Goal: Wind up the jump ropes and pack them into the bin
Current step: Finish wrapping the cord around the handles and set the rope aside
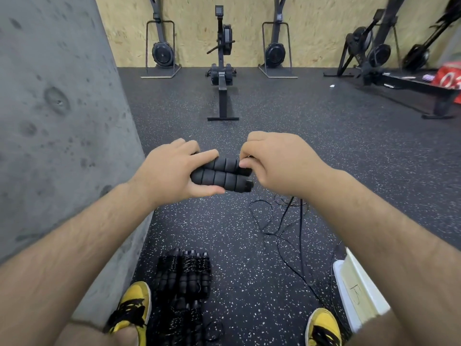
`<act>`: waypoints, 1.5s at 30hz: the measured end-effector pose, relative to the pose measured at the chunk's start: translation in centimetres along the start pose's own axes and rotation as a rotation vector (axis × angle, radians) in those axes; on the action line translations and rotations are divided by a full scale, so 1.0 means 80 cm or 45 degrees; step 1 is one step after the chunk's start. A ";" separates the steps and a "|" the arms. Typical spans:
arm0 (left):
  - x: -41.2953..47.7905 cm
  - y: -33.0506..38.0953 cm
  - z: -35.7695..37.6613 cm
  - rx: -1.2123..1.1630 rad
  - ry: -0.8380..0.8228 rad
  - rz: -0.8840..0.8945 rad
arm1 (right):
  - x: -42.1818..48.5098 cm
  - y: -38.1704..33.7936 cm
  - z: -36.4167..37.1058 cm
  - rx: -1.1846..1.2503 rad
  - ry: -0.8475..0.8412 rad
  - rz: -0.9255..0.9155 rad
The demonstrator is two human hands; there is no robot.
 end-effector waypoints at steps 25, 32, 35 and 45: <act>-0.001 -0.035 -0.026 0.143 0.175 -0.314 | 0.000 -0.016 0.096 1.079 -0.218 0.558; -0.006 -0.048 0.006 0.231 0.055 -0.286 | -0.023 -0.040 0.062 0.532 -0.524 0.384; -0.008 -0.042 0.011 0.199 0.026 -0.263 | -0.023 -0.037 0.030 0.327 -0.399 0.310; -0.020 0.012 0.003 -0.087 -0.002 0.052 | -0.009 0.016 0.007 0.039 0.018 0.157</act>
Point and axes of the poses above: each hand's wrist, its own x-axis towards the middle knuckle, its own z-axis out of the palm, y = z × x, the point moved 9 cm from there along x, towards the middle knuckle, and after that the axes turned 6 degrees about -y, right-handed, at the moved point
